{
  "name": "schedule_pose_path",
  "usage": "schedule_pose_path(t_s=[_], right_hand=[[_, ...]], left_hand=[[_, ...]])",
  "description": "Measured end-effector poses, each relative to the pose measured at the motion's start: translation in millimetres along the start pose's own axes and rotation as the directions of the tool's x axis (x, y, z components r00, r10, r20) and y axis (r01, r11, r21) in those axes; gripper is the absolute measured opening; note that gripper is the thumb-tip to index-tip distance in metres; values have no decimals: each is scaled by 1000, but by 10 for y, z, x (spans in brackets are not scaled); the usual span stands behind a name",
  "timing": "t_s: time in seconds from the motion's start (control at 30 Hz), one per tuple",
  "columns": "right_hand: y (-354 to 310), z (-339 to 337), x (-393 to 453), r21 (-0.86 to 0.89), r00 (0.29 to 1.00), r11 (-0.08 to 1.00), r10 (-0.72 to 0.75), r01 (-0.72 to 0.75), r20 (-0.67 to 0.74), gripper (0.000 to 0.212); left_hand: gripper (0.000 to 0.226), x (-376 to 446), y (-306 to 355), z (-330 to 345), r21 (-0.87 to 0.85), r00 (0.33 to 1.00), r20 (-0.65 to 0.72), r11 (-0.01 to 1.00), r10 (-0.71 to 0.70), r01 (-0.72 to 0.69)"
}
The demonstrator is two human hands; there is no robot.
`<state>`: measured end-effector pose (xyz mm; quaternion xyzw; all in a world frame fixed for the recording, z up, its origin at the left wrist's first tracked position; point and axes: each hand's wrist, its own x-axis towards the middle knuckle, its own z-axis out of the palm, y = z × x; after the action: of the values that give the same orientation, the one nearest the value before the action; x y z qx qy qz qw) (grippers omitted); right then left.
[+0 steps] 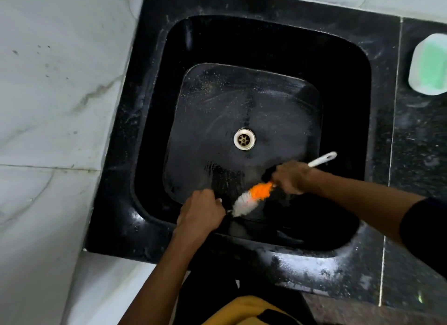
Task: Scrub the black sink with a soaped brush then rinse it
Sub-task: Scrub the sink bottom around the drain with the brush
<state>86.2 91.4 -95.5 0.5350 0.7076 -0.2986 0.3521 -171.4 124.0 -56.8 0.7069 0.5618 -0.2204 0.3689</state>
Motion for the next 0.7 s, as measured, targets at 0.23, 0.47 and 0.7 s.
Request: schedule_pose_path(t_s=[0.23,0.47,0.7], right_hand=[[-61,-98,327,-22,997,997,70,-70,-25,32],[793,-573,224,-333,929,889,215,-314,-303,19],[441,-907,499,-150,931,930,351,-334,103,28]], left_hand=[[44,59,32,77,102,984,-1,978,181,-180],[55,157,192,141,146,950,118,941,290,-305],[50,162,307,293,135,939,161,936,303,-325]])
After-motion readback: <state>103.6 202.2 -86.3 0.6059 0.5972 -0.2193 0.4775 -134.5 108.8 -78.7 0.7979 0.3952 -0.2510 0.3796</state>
